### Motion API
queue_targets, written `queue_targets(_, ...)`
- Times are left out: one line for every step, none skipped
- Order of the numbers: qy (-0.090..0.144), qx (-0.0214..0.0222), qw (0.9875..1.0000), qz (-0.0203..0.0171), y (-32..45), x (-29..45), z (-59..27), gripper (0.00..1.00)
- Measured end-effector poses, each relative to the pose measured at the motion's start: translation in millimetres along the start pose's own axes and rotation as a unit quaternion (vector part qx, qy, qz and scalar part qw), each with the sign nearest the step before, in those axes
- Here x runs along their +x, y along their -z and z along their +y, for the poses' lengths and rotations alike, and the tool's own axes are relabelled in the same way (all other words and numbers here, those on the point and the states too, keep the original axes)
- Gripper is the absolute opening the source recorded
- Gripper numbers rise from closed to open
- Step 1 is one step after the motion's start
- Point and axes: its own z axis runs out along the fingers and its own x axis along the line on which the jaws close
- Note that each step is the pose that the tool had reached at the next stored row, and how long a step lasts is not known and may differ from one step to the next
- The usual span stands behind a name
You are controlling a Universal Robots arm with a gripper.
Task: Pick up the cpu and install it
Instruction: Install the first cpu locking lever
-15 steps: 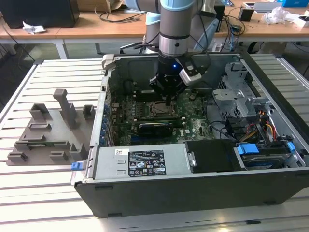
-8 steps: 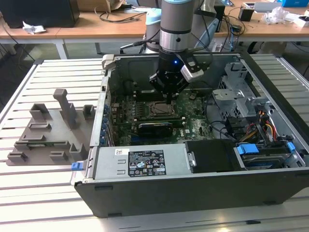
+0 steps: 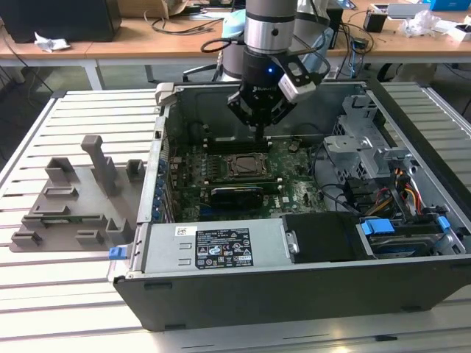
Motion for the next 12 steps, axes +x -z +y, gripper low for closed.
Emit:
queue_targets(0.000, 0.0000, 1.0000, 0.0000, 4.5, 0.1, -0.4, 0.11)
queue_targets(0.000, 0.0000, 1.0000, 0.0000, 7.7, 0.3, -0.7, 0.11)
queue_targets(0.000, 0.0000, 1.0000, 0.0000, 11.5, 0.4, -1.0, 0.11)
queue_targets(0.000, 0.0000, 1.0000, 0.0000, 14.6, 0.5, -1.3, 0.11)
queue_targets(0.000, 0.0000, 1.0000, 0.0000, 17.6, 0.6, -1.5, 0.11)
queue_targets(0.000, -0.0001, 1.0000, 0.0000, 20.3, 0.6, -1.7, 0.11)
queue_targets(0.000, 0.0000, 1.0000, 0.0000, 23.1, 0.7, -2.0, 0.11)
queue_targets(0.000, 0.0000, 1.0000, 0.0000, 28.2, 0.9, -2.4, 0.11)
queue_targets(0.000, 0.0000, 1.0000, 0.0000, 29.6, 0.9, -2.6, 0.11)
queue_targets(0.000, -0.0001, 1.0000, -0.0001, 29.6, 0.9, -2.5, 0.11)
queue_targets(0.000, -0.0001, 1.0000, -0.0001, 29.6, 0.9, -2.5, 0.11)
queue_targets(0.000, -0.0001, 1.0000, 0.0000, 29.6, 0.9, -2.5, 0.11)
